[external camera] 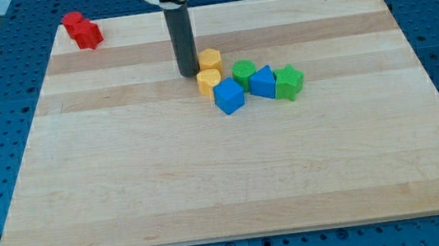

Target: Slide the red circle to the top center

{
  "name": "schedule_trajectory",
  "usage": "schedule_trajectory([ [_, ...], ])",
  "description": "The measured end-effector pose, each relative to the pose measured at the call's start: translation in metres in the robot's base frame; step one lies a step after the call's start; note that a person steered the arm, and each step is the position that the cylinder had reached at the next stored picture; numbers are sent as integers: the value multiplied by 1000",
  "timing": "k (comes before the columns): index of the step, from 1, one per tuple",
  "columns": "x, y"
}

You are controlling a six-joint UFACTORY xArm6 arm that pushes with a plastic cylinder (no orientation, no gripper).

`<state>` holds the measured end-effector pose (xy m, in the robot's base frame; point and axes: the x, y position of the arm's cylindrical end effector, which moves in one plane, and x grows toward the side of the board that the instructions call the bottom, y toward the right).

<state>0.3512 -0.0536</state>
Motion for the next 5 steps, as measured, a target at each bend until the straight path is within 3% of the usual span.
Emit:
schedule_trajectory([
  [1, 0, -32],
  [3, -26, -224],
  [5, -90, -251],
])
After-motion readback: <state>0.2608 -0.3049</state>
